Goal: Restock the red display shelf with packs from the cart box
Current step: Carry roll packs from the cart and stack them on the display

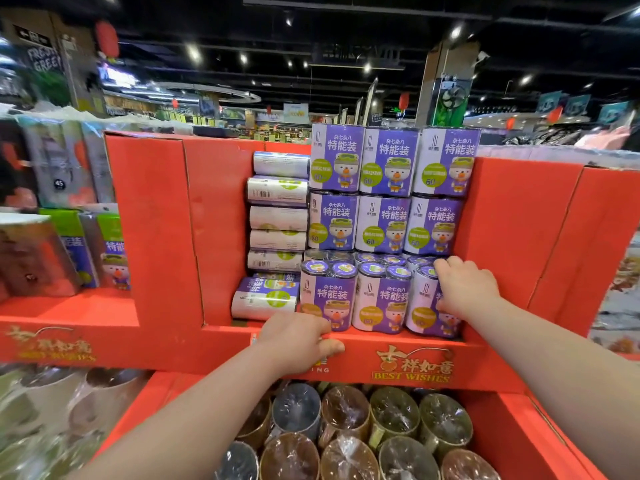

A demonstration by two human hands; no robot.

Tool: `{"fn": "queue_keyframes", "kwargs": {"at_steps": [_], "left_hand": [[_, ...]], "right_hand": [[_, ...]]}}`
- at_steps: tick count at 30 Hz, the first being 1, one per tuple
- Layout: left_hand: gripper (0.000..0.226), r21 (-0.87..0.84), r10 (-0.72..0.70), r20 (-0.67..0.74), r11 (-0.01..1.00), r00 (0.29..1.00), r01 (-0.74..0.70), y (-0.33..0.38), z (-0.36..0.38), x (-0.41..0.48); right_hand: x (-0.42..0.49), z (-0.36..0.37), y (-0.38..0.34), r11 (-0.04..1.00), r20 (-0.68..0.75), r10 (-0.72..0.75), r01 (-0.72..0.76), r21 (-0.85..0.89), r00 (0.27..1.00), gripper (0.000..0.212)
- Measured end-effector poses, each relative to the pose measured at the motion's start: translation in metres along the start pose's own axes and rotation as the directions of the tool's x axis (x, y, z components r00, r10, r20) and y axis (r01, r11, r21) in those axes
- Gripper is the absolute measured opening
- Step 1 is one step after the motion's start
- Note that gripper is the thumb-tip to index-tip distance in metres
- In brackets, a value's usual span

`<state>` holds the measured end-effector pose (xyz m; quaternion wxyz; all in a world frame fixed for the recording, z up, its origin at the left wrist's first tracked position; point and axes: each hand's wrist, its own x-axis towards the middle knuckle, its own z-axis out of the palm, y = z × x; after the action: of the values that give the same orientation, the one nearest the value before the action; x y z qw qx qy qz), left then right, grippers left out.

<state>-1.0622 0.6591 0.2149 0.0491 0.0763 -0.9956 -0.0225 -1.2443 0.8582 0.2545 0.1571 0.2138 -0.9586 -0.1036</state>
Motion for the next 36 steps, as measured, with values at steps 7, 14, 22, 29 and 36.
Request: {"fn": "queue_keyframes", "kwargs": {"at_steps": [7,14,22,29,36], "left_hand": [[0.049,0.05,0.043,-0.24,0.998,0.97,-0.032,0.003,0.014,-0.013],[0.056,0.043,0.202,-0.38,0.979,0.903,-0.201,0.007,0.033,-0.058],[0.058,0.01,0.041,-0.224,0.999,0.974,-0.04,-0.001,0.044,-0.126],[0.061,0.043,-0.184,-0.214,0.979,0.959,0.197,0.006,0.025,-0.203],[0.054,0.071,-0.358,-0.192,0.924,0.914,0.376,0.024,0.052,-0.316]], "right_hand": [[-0.049,-0.036,-0.026,0.985,-0.089,-0.08,0.093,0.148,0.993,0.05],[-0.135,-0.036,-0.07,0.938,-0.104,-0.26,0.276,0.21,0.96,0.046],[-0.216,-0.001,-0.112,0.911,0.16,-0.377,0.335,0.239,0.912,0.042],[-0.252,-0.01,-0.14,0.814,0.118,-0.538,0.478,0.331,0.835,0.045],[-0.291,-0.047,-0.177,0.648,-0.074,-0.685,0.652,0.394,0.725,0.049]]}}
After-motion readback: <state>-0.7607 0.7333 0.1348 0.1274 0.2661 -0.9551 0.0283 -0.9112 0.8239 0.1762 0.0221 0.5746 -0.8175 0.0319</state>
